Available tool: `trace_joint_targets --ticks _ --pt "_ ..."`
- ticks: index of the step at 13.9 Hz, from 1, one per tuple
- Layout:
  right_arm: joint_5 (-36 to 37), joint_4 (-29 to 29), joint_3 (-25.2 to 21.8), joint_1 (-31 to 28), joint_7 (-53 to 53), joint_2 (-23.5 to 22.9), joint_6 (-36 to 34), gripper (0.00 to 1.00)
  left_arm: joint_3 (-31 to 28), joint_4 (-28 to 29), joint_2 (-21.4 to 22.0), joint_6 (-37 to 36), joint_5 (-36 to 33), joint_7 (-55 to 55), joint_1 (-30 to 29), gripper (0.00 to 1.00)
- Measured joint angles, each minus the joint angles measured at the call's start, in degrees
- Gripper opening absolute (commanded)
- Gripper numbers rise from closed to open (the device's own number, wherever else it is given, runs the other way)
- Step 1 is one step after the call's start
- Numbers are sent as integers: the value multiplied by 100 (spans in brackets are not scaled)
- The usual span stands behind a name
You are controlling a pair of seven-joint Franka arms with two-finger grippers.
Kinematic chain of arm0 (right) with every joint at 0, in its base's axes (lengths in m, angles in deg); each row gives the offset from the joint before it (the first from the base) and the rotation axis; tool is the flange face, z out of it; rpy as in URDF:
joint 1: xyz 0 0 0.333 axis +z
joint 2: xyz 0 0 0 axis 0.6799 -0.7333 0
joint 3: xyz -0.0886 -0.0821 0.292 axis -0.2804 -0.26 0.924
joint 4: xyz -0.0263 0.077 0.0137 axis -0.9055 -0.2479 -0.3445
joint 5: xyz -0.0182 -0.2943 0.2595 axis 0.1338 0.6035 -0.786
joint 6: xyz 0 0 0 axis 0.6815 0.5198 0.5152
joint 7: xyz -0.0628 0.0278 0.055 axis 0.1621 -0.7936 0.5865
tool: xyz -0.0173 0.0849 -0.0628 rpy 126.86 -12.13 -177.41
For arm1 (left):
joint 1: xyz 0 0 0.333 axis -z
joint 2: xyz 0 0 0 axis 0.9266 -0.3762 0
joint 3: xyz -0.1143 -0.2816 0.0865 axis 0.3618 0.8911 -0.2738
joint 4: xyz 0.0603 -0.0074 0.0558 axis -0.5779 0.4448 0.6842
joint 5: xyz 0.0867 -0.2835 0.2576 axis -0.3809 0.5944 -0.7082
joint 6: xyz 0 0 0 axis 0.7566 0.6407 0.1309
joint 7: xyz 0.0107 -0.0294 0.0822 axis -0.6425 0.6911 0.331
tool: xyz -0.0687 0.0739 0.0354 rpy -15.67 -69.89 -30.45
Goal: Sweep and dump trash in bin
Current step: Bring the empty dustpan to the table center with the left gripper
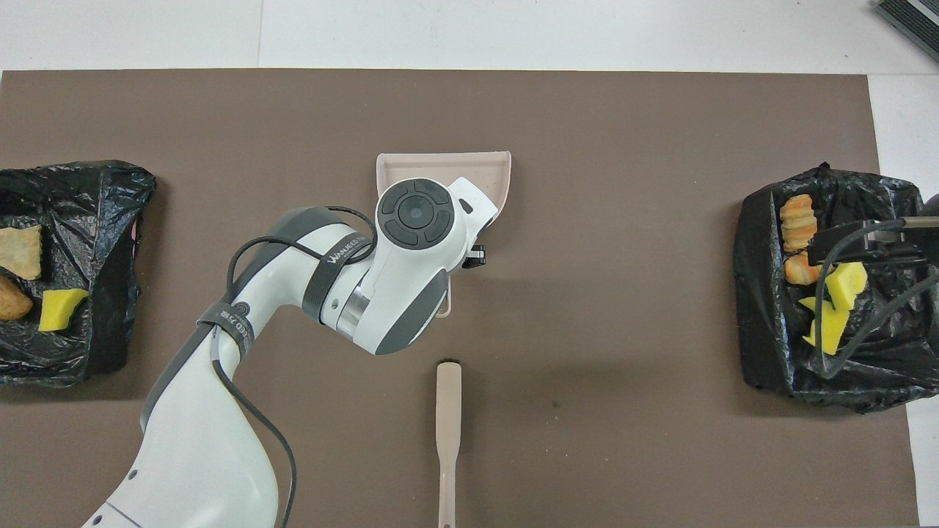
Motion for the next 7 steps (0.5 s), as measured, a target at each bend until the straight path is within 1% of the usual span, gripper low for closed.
trace_joint_targets --ticks 3,5,7 --pt "0 0 0 0 0 0 0 100 0 6 -23 -8 2 0 -39 100" --pt "0 0 0 0 0 0 0 100 -9 -2 -15 -54 3 -1 -46 100" --pt "0 0 0 0 0 0 0 100 -70 -36 120 -273 3 -17 -130 100"
